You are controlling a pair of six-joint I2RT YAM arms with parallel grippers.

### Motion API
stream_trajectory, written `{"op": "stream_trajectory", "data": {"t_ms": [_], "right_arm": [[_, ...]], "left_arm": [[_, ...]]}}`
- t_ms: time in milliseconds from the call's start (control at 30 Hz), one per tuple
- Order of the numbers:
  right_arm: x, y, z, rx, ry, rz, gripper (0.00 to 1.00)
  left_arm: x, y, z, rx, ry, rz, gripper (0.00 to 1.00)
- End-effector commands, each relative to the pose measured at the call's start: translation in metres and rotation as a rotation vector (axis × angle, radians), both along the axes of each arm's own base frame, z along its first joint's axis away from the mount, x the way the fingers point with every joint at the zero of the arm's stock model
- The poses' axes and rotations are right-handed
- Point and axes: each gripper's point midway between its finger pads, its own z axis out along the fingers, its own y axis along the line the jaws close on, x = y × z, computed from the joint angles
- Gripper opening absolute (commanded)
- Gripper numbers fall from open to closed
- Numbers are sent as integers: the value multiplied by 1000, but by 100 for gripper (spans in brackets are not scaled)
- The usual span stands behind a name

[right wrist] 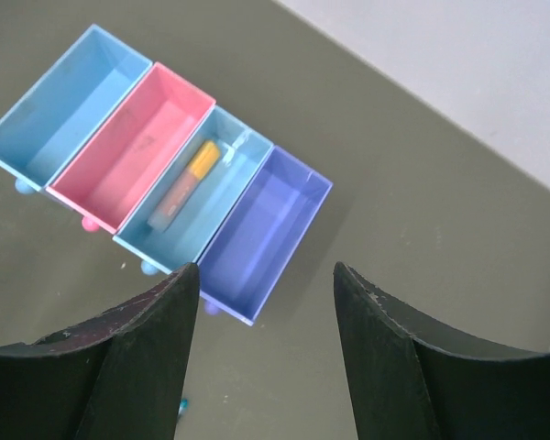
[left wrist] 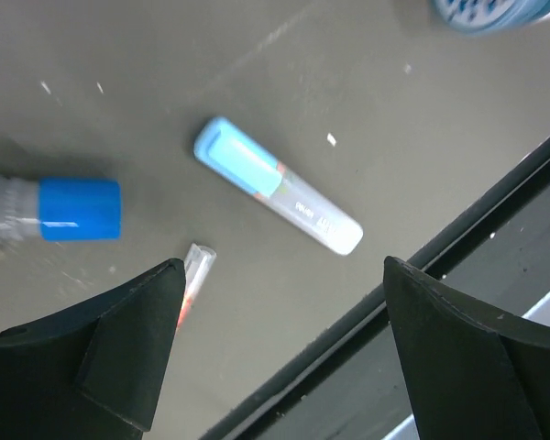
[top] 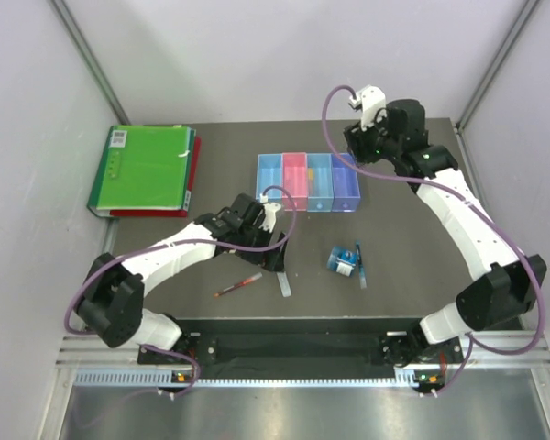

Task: Sort the stationery into containers
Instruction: Pick up the pen from the center of the board.

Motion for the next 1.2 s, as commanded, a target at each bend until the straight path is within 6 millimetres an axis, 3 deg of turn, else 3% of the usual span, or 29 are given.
{"op": "stream_trajectory", "data": {"t_ms": [0,200,400,500,800,1167], "right_arm": [[-9,-3,60,31,-175,12,61],[-20,-12,62,37,-186,-18,61],[-32,-17,70,61,-197,-36,62],[-37,-19,73,72,-198,-44,63],[-43,-20,79,90,-205,-45,64],[-43,-19,85,110,-210,-49,65]], "left_arm": [[-11,-9,-15,-32,83,29,93],[-29,-31,-31,-42,108,-21,92],[-23,-48,-41,-11,103,-51,92],[-23,-48,-51,13,116,-53,92],[-8,-25,-66,139,38,-12,93],[1,3,-91,304,-7,38,84]]}}
